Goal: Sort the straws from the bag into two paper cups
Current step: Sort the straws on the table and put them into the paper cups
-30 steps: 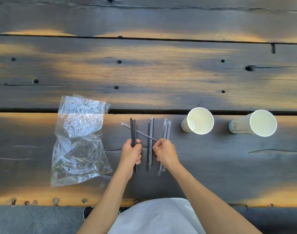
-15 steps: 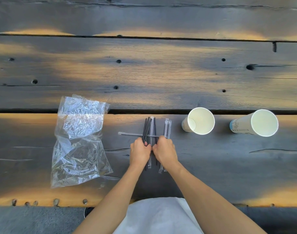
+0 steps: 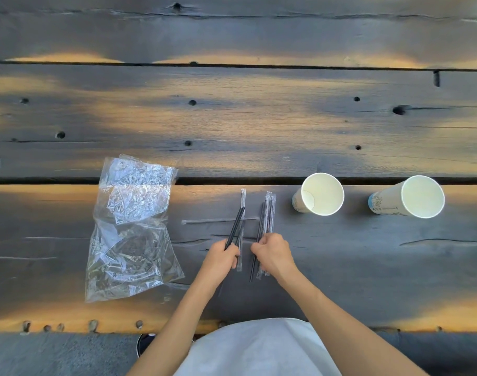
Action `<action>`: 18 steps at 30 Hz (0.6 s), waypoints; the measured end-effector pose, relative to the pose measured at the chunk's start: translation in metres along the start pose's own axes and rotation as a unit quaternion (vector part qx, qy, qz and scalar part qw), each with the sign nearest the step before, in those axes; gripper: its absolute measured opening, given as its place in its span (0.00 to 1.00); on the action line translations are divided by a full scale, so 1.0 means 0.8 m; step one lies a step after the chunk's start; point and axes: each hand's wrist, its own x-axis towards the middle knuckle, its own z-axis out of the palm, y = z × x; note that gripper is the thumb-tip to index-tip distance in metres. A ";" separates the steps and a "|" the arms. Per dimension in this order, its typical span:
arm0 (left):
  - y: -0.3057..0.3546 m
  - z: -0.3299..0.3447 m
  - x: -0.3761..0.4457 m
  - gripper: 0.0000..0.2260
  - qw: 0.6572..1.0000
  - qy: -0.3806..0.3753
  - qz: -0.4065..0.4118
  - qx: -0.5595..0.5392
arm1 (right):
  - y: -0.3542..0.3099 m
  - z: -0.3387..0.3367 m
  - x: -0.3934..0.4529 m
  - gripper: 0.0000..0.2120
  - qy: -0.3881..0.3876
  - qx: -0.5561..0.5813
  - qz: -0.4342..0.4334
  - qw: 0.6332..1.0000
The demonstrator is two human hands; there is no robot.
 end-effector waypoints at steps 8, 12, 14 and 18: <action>0.014 0.015 -0.032 0.11 0.990 -0.038 0.049 -0.125 | 0.014 -0.021 -0.048 0.06 -0.038 0.179 -0.017 0.983; 0.041 0.021 -0.044 0.10 0.958 -0.059 0.025 -0.279 | 0.002 -0.020 -0.064 0.07 -0.058 0.121 -0.089 0.987; 0.050 0.021 -0.045 0.11 0.951 -0.073 0.031 -0.299 | -0.003 -0.020 -0.066 0.07 -0.030 0.029 -0.130 0.991; 0.059 0.017 -0.050 0.11 0.957 -0.078 0.059 -0.274 | -0.010 -0.026 -0.066 0.07 0.020 -0.037 -0.168 0.985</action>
